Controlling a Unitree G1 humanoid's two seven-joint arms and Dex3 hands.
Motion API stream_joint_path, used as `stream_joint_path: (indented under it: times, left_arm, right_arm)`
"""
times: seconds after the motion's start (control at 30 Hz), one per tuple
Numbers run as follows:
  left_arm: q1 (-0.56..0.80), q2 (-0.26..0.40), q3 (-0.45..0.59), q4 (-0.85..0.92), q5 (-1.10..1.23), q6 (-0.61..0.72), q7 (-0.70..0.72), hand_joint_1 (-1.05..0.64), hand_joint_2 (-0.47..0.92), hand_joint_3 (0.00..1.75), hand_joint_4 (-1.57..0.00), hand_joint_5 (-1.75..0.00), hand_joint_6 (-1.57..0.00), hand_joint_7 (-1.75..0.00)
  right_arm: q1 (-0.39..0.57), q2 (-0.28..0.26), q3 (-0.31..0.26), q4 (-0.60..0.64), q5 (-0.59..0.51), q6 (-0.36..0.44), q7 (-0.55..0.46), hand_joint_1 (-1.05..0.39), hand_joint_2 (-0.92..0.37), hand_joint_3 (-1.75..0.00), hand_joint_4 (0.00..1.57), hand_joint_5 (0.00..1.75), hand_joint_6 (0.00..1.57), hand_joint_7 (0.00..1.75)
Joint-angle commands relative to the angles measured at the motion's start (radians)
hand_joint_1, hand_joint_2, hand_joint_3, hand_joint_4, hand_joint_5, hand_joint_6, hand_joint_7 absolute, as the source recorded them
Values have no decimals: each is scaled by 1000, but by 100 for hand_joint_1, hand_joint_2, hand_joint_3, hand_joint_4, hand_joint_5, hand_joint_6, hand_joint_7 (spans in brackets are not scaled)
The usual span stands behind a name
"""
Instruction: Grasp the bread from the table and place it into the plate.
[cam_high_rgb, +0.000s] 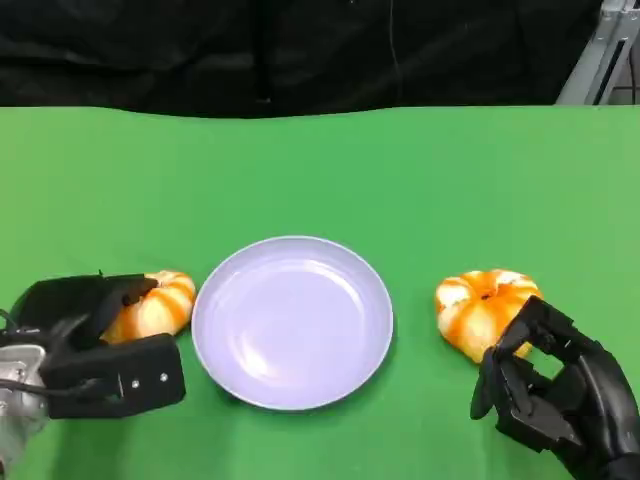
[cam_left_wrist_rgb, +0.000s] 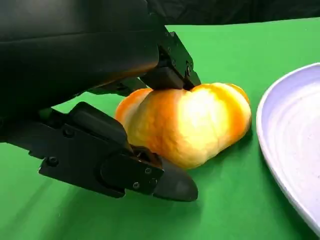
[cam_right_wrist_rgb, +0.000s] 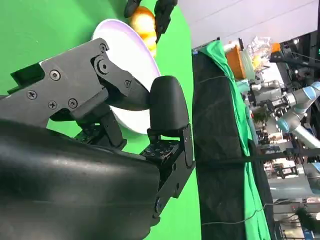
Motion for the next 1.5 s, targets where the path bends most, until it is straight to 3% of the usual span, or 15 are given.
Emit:
stream_joint_path:
  times: [0.03,0.07,0.13,0.2,0.23,0.3,0.37,0.4,0.43,0.47,0.53,0.63,1.1,1.33,1.5]
  left_arm:
    - [-3,-5,-26,40,0,-12,29,-46,92,14,-59,-7,-64,-4]
    - [4,-11,-19,41,-12,-23,57,-43,92,14,-60,-7,-65,-4]
    - [11,-17,-11,45,-28,-39,93,-19,92,19,-86,-15,-89,-9]
    - [19,-19,-3,39,-43,-57,130,-15,92,21,-92,-15,-94,-9]
    - [27,-17,6,30,-55,-82,161,-10,92,23,-99,-44,-106,-10]
    - [34,-12,15,23,-68,-118,204,-3,92,24,-83,-107,-121,-8]
    - [33,-7,23,20,-74,-139,232,-1,92,24,-79,-123,-124,-7]
    - [33,-4,29,17,-77,-149,248,0,86,38,-81,-148,-124,-37]
    - [32,-2,32,16,-81,-156,260,1,74,63,-81,-164,-98,-105]
    - [33,3,36,5,-82,-159,272,2,68,74,-81,-169,-88,-130]
    - [35,10,47,-16,-90,-160,278,1,60,92,-87,-173,-73,-165]
    - [40,17,65,-44,-100,-155,283,-2,58,97,-85,-175,-65,-174]
    - [109,45,132,-383,-107,-132,225,-3,53,94,-77,-175,-72,-165]
    - [169,-4,111,-568,-118,-120,107,8,47,102,-77,-175,-74,-165]
    - [153,-58,67,-503,-101,-161,97,4,50,103,-76,-175,-71,-166]
  right_arm:
    - [6,-9,-6,-14,6,-2,-6,-13,-65,-101,84,175,64,167]
    - [7,-11,-6,-15,4,3,-9,-13,-65,-101,84,175,64,166]
    - [7,-12,-6,-16,1,8,-14,-15,-64,-100,83,175,64,166]
    - [6,-12,-7,-14,4,3,-12,-16,-64,-100,83,175,64,166]
    - [6,-11,-7,-11,5,-3,-9,-15,-65,-100,83,175,64,166]
    - [5,-11,-8,-7,4,-11,-7,-14,-65,-100,83,175,63,166]
    - [3,-12,-8,-3,7,-14,-3,-14,-65,-101,83,175,63,166]
    - [2,-13,-9,-1,9,-16,1,-15,-65,-100,83,175,63,166]
    - [2,-14,-10,1,10,-17,4,-15,-65,-100,83,175,63,166]
    - [1,-13,-10,2,8,-20,3,-15,-65,-100,83,175,63,166]
    - [3,-13,-10,0,4,-18,-3,-16,-64,-99,83,175,63,166]
    - [8,-15,-10,-11,0,-5,-11,-16,-64,-99,83,175,63,167]
    - [2,-16,-20,-2,7,-4,1,-15,-63,-99,83,175,63,167]
    - [1,-15,-21,4,10,-13,11,-14,-63,-101,83,175,63,167]
    - [1,-9,-17,1,2,-12,1,-14,-63,-102,83,175,63,167]
